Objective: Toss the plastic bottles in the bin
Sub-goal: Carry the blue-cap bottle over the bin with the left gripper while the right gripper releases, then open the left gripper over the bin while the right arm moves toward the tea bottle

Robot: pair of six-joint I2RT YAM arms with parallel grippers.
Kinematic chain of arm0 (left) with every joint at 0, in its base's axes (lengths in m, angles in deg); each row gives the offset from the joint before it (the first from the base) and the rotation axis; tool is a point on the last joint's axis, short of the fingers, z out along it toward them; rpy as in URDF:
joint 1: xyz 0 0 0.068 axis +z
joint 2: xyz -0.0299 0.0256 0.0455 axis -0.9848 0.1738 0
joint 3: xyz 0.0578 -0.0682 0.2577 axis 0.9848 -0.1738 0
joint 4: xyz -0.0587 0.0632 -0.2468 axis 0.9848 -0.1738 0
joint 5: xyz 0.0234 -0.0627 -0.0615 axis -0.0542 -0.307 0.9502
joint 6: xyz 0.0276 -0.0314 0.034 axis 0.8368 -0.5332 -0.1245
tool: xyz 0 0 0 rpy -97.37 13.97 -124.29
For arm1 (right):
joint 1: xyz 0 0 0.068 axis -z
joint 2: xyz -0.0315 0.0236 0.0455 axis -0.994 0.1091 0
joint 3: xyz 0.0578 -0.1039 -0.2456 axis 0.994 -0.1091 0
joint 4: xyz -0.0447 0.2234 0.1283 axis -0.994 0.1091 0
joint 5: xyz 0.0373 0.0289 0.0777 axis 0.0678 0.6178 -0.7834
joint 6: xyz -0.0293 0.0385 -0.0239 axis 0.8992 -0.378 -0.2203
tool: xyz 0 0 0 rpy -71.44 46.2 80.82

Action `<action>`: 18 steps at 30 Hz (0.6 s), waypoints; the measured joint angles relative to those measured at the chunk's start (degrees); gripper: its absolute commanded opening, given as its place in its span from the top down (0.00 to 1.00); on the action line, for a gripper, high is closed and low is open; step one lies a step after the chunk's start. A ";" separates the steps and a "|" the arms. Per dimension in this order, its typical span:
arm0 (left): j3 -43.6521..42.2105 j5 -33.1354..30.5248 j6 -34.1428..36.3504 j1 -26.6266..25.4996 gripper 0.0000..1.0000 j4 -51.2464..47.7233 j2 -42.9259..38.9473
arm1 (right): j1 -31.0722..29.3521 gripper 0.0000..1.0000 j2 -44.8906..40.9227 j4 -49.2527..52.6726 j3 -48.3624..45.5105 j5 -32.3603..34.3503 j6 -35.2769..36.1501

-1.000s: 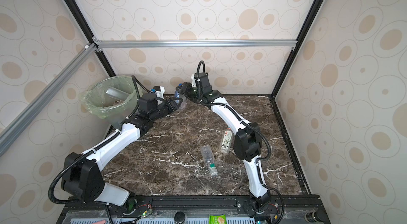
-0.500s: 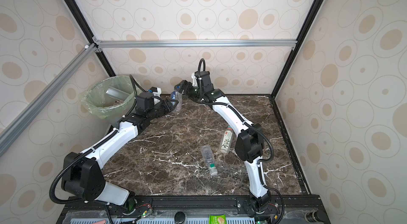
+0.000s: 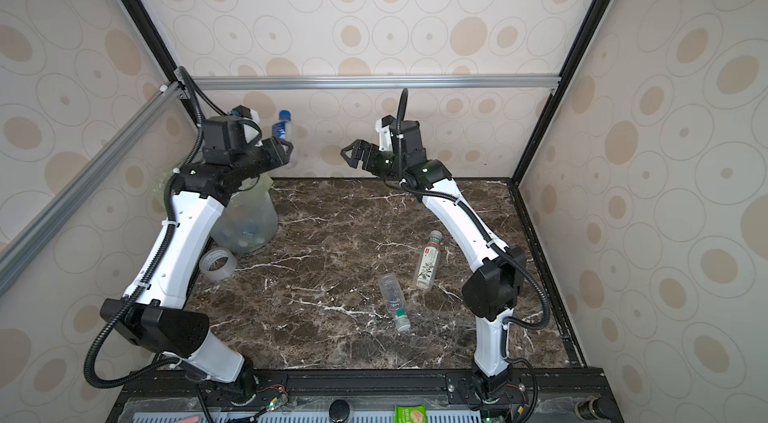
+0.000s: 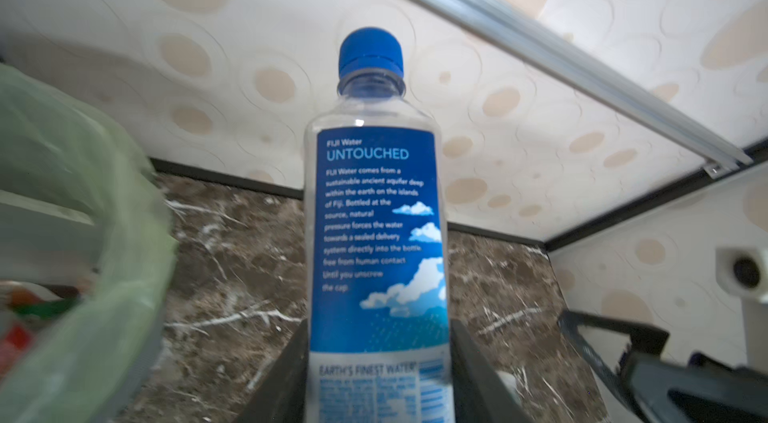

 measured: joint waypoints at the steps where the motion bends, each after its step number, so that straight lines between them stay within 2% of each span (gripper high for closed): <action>1: 1.27 -0.85 0.61 1.66 0.54 -2.03 0.00 | -0.76 0.00 0.07 1.40 0.42 0.33 1.57; 7: 5.27 -8.81 2.34 7.43 0.54 -6.25 0.61 | -5.92 0.00 0.81 5.99 4.46 0.79 8.41; 15: 16.24 -14.23 3.61 7.76 0.54 -6.08 0.44 | -6.54 0.00 0.94 6.75 3.67 0.59 10.29; 18: 16.59 -14.99 3.80 8.90 0.54 -5.01 -0.81 | -6.34 0.00 0.94 6.75 3.23 0.61 10.84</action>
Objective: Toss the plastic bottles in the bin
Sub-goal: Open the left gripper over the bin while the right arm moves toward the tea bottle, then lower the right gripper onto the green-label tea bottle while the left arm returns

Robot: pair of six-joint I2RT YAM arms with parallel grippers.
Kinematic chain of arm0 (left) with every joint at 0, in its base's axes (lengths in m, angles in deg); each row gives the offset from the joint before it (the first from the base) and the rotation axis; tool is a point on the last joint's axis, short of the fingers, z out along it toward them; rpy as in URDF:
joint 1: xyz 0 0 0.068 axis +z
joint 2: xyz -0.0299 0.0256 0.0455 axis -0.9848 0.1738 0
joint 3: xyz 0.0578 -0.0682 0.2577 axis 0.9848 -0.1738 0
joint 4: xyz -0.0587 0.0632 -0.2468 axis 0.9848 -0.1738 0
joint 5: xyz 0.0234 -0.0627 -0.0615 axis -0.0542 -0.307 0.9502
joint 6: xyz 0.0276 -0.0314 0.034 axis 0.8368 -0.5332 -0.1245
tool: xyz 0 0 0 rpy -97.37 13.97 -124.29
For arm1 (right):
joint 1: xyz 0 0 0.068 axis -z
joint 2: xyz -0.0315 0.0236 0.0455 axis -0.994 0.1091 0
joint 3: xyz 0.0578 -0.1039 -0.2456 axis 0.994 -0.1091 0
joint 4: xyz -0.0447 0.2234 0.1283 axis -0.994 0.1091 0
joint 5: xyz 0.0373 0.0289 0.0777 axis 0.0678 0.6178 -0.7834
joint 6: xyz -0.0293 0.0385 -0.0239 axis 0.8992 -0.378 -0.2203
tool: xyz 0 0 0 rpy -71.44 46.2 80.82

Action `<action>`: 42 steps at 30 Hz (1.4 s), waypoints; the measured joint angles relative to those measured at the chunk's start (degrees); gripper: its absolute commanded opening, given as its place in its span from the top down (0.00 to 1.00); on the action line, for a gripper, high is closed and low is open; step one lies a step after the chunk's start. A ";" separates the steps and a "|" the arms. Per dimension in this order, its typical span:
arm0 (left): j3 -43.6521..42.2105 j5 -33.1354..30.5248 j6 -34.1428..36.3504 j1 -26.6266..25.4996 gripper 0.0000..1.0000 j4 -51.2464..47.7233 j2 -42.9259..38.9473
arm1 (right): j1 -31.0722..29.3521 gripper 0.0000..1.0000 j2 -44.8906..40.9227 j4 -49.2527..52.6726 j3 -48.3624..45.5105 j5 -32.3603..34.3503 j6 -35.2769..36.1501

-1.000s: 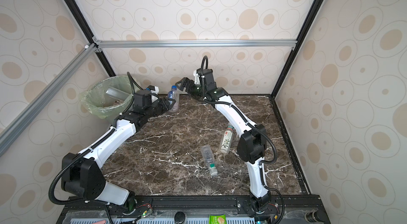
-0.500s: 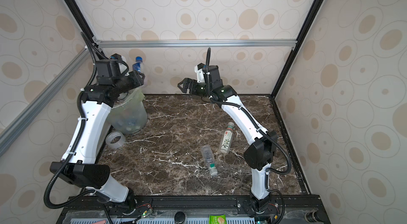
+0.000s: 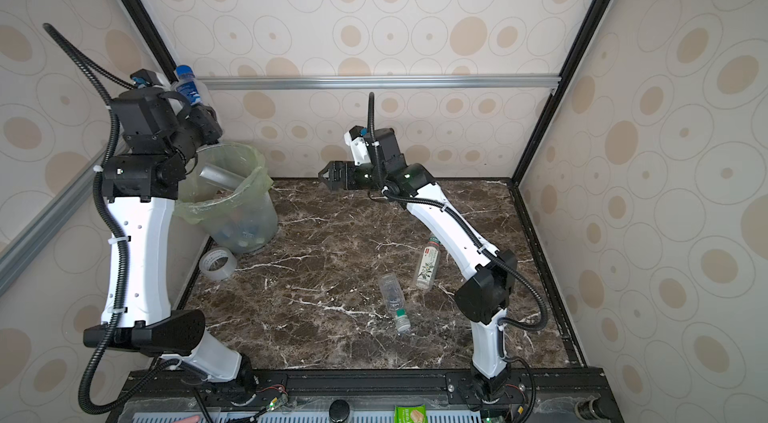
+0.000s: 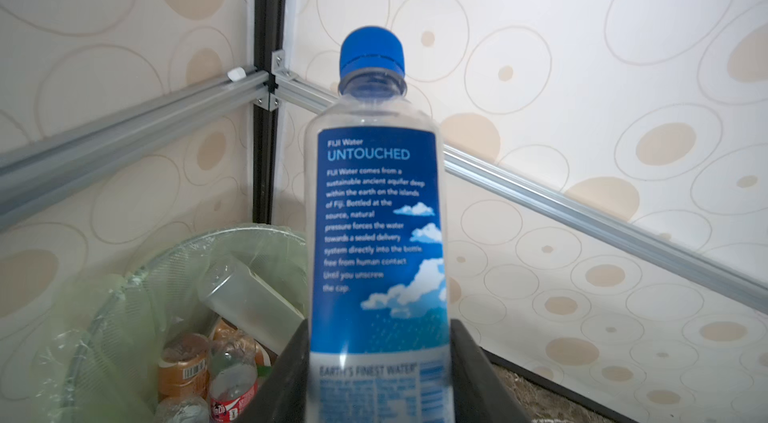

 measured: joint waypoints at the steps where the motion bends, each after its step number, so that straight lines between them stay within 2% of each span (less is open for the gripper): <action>1: -1.14 0.11 -0.02 0.59 0.54 0.52 -0.44 | 0.04 0.00 0.00 0.00 -0.20 -0.02 0.20; 4: -8.63 1.49 -0.35 2.67 0.46 2.38 -2.05 | 0.17 0.00 0.09 0.13 -0.52 -0.04 0.44; 7: -16.55 3.89 -0.96 4.42 0.21 1.57 -1.16 | 0.20 0.00 0.31 0.22 -0.55 -0.09 0.61; 8: -17.75 4.37 -1.22 4.70 0.07 0.76 -0.09 | 0.20 0.00 0.42 0.22 -0.55 -0.11 0.63; 9: -18.45 4.98 -1.25 4.92 0.01 0.00 1.09 | 0.20 0.00 0.52 0.20 -0.55 -0.17 0.66; 13: -17.66 6.29 -1.75 4.31 0.01 -0.68 2.19 | 0.20 0.00 1.22 0.22 -0.55 -0.37 0.59; 19: -9.57 7.67 -2.23 2.51 0.01 2.10 -1.53 | 0.20 0.00 2.12 0.55 -0.55 -0.66 0.31; 26: -10.80 8.55 -3.28 -1.29 0.01 4.98 -5.22 | 1.29 0.00 1.62 -0.02 -3.19 -0.98 -0.13; 32: -16.37 7.93 -3.43 -11.91 0.01 6.67 -4.31 | 6.60 0.00 -2.75 1.14 -13.70 0.81 -0.22; 36: -23.45 7.78 -4.26 -20.22 0.01 9.79 -4.26 | 10.36 0.00 -8.74 4.55 -21.35 6.12 1.29; 42: -31.08 7.98 -5.90 -29.81 0.01 15.19 -3.06 | 11.91 0.00 -20.79 8.07 -33.55 14.14 3.26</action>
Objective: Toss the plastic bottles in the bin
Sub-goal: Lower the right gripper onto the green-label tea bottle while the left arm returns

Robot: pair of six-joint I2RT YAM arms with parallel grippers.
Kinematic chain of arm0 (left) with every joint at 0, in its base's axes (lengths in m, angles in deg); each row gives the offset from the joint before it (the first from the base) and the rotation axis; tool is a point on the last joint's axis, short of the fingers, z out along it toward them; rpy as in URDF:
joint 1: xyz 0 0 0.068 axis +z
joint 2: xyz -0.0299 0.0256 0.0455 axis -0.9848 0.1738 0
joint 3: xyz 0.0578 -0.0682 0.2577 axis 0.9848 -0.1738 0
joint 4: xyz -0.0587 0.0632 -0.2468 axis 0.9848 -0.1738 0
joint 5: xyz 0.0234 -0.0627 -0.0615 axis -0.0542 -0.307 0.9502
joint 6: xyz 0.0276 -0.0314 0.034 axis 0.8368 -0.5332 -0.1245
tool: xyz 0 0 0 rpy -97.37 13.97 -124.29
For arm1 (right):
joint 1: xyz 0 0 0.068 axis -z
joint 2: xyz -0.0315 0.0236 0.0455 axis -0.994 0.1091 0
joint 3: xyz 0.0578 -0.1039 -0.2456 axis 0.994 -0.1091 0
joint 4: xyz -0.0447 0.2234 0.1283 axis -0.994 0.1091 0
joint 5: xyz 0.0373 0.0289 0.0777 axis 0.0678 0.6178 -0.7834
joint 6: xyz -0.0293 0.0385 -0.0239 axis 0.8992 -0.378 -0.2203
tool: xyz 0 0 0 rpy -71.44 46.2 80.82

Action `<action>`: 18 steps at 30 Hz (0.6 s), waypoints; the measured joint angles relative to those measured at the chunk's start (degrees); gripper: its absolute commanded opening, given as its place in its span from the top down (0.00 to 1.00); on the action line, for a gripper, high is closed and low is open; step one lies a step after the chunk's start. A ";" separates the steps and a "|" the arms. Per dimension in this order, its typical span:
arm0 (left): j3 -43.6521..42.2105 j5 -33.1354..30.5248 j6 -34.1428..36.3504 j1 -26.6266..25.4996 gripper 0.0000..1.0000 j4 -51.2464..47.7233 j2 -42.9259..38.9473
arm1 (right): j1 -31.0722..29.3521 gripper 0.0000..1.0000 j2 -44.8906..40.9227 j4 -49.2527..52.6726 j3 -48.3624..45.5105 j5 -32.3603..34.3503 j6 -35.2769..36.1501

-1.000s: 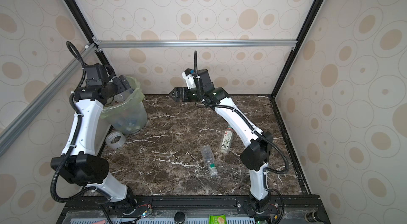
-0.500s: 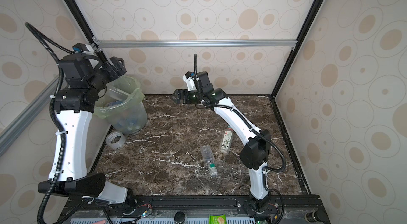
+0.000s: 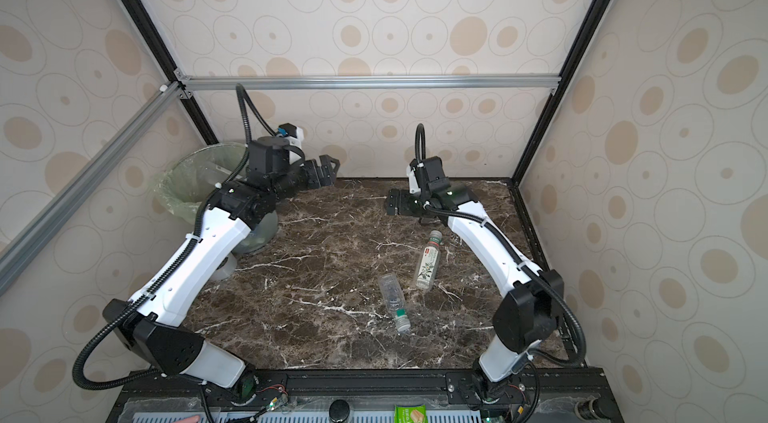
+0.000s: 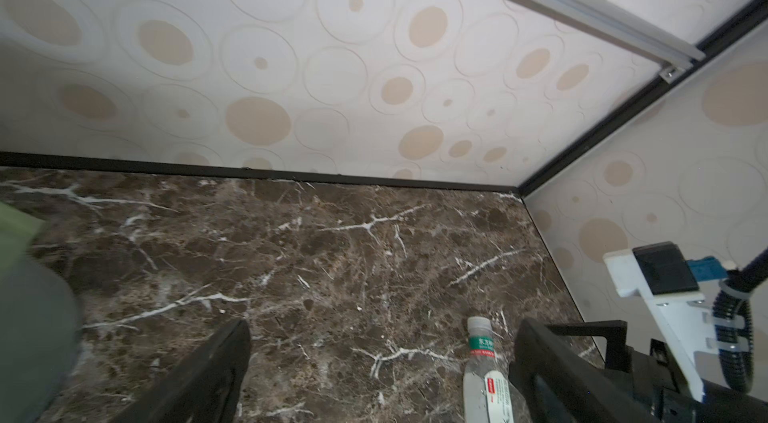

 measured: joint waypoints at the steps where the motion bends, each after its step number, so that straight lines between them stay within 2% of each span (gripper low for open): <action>1: -1.09 0.22 -0.42 -1.14 0.01 0.94 0.22 | 0.02 0.00 -1.55 0.26 -1.77 0.63 0.15; 9: -14.82 4.04 -6.01 -8.44 0.01 10.62 0.50 | 0.00 0.00 -10.34 2.49 -19.32 3.91 0.26; 14: -21.55 5.46 -8.94 -12.04 0.01 14.16 0.50 | 0.00 0.00 -10.34 2.49 -26.97 4.44 -1.84; 18: -23.47 6.25 -10.12 -13.29 0.01 15.89 0.39 | -0.13 0.01 -8.76 1.29 -30.49 4.83 -3.89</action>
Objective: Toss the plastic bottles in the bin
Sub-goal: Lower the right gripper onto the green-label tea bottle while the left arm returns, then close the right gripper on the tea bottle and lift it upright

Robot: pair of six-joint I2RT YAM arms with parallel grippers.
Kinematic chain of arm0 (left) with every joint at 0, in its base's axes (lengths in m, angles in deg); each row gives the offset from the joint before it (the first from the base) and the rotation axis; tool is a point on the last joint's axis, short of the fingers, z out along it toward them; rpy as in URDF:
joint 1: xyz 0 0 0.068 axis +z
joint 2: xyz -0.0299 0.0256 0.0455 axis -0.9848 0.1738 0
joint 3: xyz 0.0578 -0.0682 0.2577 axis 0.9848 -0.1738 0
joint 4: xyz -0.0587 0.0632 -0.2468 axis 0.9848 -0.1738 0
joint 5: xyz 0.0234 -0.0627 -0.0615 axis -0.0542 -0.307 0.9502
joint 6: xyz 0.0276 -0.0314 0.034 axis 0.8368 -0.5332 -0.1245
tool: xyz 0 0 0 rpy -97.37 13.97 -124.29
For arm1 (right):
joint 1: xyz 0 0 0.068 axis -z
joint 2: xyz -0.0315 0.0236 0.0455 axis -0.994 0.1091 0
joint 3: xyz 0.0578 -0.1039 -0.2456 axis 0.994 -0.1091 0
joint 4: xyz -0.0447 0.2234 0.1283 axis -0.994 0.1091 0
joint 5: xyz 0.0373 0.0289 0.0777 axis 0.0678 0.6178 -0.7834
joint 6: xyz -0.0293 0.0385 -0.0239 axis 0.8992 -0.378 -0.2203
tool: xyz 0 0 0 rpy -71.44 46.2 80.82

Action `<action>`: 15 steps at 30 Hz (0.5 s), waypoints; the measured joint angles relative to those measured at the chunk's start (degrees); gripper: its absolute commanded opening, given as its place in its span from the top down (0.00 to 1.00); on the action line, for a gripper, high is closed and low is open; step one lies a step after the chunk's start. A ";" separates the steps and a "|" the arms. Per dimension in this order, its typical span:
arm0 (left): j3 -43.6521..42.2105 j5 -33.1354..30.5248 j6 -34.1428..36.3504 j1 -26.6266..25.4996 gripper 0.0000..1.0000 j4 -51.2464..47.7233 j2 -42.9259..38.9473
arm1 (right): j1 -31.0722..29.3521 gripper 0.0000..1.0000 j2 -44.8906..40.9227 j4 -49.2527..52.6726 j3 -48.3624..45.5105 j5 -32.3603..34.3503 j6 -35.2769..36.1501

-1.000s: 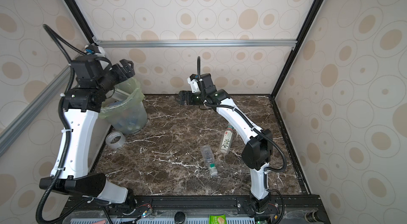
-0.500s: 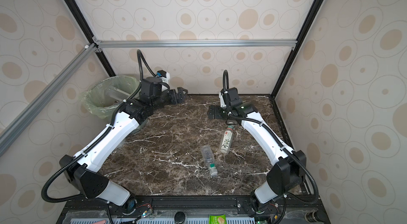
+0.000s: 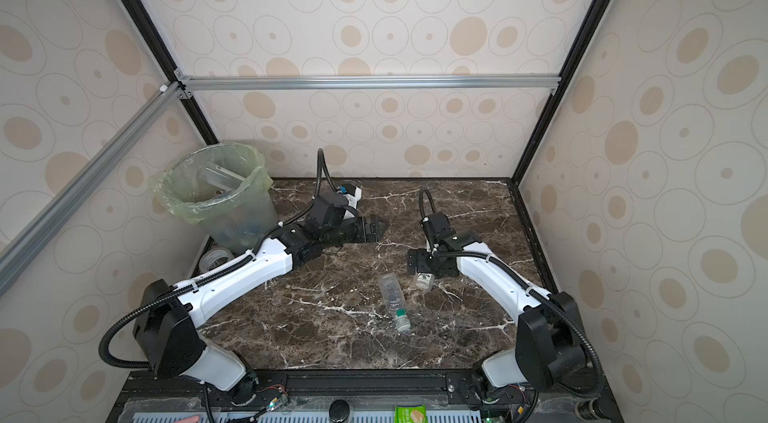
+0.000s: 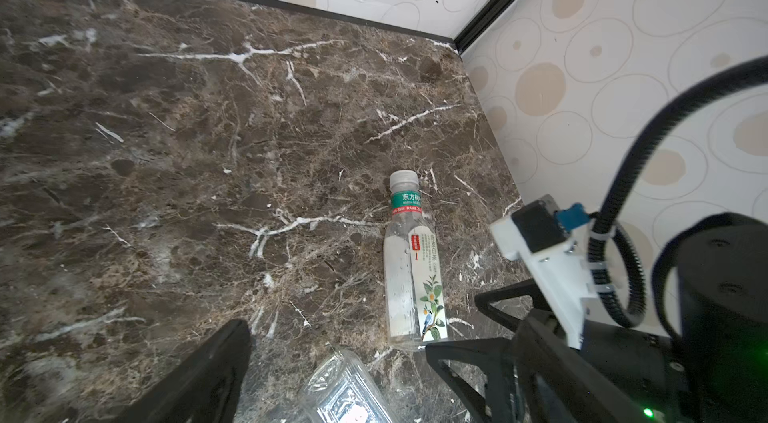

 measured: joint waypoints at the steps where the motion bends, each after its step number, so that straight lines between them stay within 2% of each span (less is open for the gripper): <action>1: -0.15 0.04 -0.17 -0.09 0.01 0.20 -0.04 | -0.04 0.01 0.39 -0.42 -0.66 0.17 -0.42; 6: -1.11 0.04 -0.61 -0.20 0.01 0.92 -1.16 | -0.20 0.04 3.67 -2.62 -1.68 1.51 -1.70; 15: -3.32 -0.02 -1.16 -0.20 0.01 1.70 -2.54 | -0.35 0.25 10.69 -6.12 -1.66 3.43 -2.71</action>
